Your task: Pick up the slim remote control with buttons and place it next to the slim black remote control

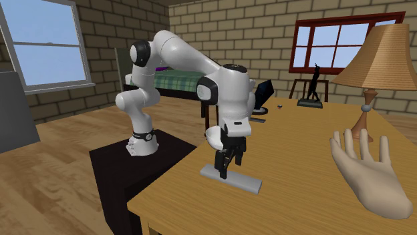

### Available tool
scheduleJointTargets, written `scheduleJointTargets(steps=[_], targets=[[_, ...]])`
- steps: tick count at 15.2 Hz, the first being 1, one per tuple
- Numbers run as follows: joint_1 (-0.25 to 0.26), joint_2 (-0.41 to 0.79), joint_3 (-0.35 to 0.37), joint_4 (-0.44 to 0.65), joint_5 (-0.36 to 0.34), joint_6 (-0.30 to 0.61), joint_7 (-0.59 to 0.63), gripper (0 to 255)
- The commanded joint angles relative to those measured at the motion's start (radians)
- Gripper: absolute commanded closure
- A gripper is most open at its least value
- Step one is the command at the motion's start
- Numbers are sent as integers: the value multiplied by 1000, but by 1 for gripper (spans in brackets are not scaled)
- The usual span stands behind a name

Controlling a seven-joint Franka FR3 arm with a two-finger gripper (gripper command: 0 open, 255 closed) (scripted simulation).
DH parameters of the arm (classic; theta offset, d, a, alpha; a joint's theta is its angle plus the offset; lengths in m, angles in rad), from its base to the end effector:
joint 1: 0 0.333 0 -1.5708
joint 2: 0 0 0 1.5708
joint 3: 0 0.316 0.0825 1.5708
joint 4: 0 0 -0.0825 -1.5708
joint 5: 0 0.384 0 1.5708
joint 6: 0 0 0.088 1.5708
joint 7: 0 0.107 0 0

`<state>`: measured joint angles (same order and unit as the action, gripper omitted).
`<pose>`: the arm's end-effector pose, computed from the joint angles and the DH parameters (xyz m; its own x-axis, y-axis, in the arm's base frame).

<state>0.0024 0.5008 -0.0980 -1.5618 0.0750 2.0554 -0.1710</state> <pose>0.6868 -0.0525 0.3557 0.9986 0.0521 -0.0013 0.0521 -0.9984 -0.0197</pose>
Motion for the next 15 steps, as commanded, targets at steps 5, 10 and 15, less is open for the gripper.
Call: scheduleJointTargets(steps=[5, 10, 15], targets=[[0, 34, 3, -24, 5, 59, -3, 0], [0, 34, 3, -24, 5, 59, -3, 0], [0, 35, 3, -24, 5, 58, -3, 255]])
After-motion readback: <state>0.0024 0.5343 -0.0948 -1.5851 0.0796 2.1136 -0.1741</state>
